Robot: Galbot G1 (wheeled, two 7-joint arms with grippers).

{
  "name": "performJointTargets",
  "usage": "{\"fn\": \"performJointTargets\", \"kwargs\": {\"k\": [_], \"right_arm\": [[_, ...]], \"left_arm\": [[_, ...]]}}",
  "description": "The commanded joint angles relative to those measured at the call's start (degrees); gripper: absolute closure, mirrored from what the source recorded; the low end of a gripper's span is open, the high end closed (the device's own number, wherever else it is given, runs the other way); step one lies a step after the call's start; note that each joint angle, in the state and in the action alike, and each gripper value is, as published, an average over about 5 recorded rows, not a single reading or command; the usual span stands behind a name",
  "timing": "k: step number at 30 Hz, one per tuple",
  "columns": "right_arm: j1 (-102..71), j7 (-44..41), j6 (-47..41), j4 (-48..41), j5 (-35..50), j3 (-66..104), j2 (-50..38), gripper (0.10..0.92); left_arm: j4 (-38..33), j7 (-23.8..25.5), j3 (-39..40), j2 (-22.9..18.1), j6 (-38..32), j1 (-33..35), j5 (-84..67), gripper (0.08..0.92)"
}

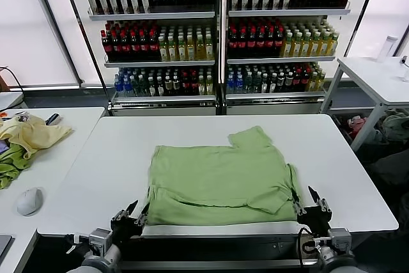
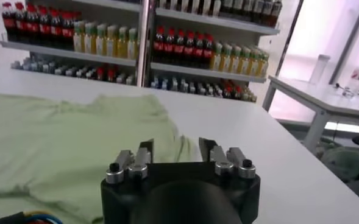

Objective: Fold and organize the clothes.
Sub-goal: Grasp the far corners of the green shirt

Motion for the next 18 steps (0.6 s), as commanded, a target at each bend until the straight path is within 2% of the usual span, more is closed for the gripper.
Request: {"fn": "performJointTargets", "kwargs": {"k": [1,3,9,18], "right_arm": [[22.61,1.3,-5.06,-12.94,9.5,-6.19,-1.34,0.261],[27.71,1.27,-6.28,-17.23,10.79,-8.53,-1.1,0.222],[38.68,0.96,-7.96,-30.04,10.61,-13.66,1.01,0.203],[50.97,-1.03,-8.84,-46.09,7.58,-19.03,3.85,0.203]], "left_arm": [[12.57,-1.73,6.21,-0.3,-1.26,-20.4,-3.71,0.419],[15.28,-1.59,8.42,-0.31,-1.26,-24.33,-4.13,0.358],[24.64,-1.95,13.85,-1.74,-1.11,-35.57,-5.12,0.205],[41.55,-2.2,19.57,-5.23,-1.45,-48.83,-6.44,0.177]]}}
